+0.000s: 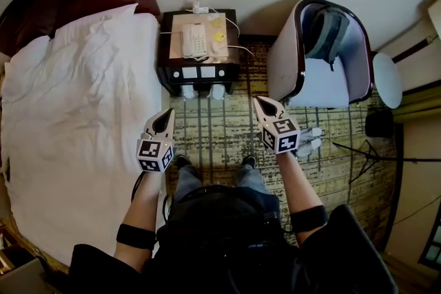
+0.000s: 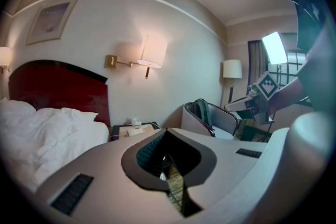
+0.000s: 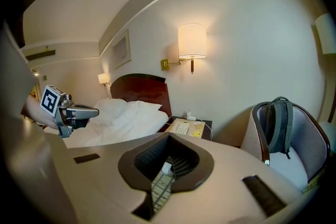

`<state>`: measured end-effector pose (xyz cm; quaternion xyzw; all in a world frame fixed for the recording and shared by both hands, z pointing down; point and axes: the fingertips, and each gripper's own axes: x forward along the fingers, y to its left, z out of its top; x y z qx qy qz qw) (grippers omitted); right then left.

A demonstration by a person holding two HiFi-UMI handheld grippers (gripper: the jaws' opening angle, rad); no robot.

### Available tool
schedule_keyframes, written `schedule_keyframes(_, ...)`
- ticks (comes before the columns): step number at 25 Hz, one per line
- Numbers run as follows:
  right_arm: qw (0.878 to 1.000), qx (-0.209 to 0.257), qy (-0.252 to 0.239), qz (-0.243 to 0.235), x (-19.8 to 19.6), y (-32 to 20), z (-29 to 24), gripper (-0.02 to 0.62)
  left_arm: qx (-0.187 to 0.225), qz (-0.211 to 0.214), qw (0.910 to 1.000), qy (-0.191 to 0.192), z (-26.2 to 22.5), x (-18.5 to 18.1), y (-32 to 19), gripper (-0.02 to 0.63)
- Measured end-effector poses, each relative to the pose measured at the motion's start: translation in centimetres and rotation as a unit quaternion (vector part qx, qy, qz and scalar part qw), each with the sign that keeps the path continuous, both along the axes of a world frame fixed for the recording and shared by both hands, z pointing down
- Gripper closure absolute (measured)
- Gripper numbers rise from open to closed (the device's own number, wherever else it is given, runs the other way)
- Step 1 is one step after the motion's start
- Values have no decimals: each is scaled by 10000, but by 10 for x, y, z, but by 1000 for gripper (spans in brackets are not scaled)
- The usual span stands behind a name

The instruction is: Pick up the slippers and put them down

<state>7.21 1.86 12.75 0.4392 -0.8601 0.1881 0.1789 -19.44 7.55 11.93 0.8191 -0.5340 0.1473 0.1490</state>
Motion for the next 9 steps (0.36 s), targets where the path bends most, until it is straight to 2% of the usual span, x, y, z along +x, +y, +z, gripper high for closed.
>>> schedule_keyframes(9, 9999, -122, 22, 88, 11, 2, 9, 595, -26, 13, 10000, -17, 2, 3, -4, 603)
